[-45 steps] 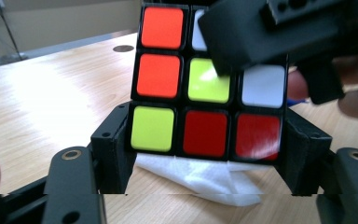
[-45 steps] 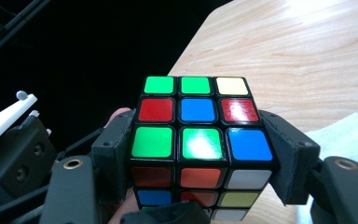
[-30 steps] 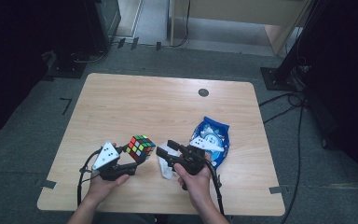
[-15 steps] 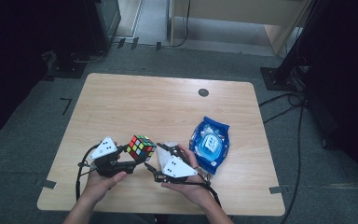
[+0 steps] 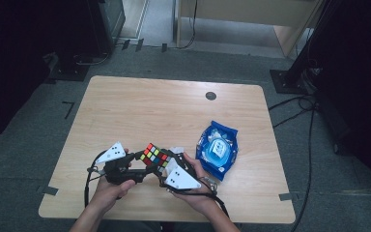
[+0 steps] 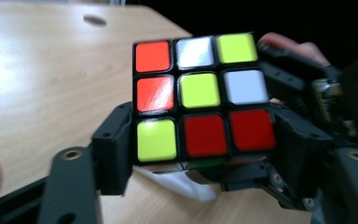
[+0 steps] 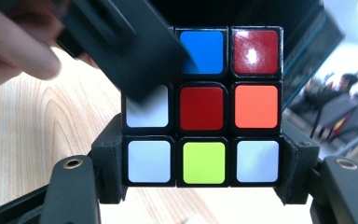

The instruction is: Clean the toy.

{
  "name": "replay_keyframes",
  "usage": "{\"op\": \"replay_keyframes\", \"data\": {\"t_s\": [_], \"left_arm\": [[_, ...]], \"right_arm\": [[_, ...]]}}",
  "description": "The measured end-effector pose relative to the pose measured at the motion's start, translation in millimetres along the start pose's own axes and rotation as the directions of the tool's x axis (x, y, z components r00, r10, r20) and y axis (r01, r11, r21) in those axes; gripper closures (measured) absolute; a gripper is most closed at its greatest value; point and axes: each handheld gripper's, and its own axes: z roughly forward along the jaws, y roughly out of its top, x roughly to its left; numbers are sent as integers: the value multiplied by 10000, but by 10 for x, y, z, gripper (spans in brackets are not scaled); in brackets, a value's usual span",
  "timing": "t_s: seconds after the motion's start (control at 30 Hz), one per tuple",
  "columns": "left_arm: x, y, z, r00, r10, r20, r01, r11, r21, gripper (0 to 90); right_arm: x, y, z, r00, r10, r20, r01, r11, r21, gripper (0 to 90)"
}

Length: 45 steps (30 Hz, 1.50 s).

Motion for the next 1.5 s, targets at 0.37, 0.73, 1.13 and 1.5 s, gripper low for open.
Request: {"op": "replay_keyframes", "data": {"t_s": [0.37, 0.73, 1.13, 1.5], "left_arm": [[102, -82, 360, 9901, 563, -1287, -466, 9959, 772, 263], [73, -337, 1001, 9437, 2036, -2608, -1103, 9367, 3322, 381], [90, -405, 1012, 9394, 2061, -2738, -970, 9262, 3644, 808], [288, -49, 263, 9830, 273, -1817, -289, 9996, -62, 899]], "right_arm": [[-407, -195, -352, 9737, 1821, 1368, -1939, 9778, 788, 344], [-502, -231, -591, 9477, 2764, 1598, -2939, 9508, 982, 344], [-501, -219, -602, 9482, 2903, 1290, -3026, 9490, 884, 343], [-344, -165, -444, 9578, 2862, 258, -2870, 9479, 1379, 344]]}}
